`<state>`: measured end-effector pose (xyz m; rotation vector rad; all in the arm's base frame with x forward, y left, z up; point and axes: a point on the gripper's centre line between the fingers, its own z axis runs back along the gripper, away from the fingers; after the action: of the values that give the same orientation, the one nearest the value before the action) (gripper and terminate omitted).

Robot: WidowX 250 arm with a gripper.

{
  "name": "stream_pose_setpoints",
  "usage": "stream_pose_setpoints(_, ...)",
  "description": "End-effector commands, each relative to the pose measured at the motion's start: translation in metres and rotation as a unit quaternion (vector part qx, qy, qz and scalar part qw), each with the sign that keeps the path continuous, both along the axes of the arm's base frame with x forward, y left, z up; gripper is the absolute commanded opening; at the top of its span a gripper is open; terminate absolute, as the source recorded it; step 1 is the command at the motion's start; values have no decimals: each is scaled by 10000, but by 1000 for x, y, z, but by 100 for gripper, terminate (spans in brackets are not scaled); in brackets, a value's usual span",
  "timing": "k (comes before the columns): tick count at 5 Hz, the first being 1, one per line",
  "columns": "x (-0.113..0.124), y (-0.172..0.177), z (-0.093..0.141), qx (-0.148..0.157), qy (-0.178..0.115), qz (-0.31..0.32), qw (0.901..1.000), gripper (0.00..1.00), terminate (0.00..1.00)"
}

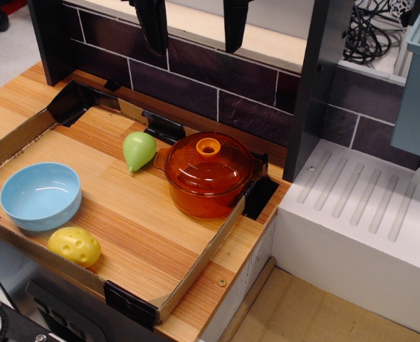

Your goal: Put pear in bowl

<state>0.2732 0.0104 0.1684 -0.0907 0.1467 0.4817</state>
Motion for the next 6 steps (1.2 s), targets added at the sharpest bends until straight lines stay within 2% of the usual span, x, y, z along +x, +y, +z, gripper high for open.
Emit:
stream_pose_setpoints(1,0,0,0,0,0,0,10000,100,0)
stream_pose_setpoints(2,5,26,9,6,-26,-644,9979,100,0)
stream_pose_setpoints(3,5,49,-7,48,137,-1514,9884,100,0)
stream_pose_setpoints(4,9,73,-14,-24,133,-2141,9767,100,0)
stream_pose_setpoints(5,7,91,-28,37,-442,-2083,9771,100,0)
stream_pose_setpoints(6,0,95,-52,72,-544,-2143,9752,100,0)
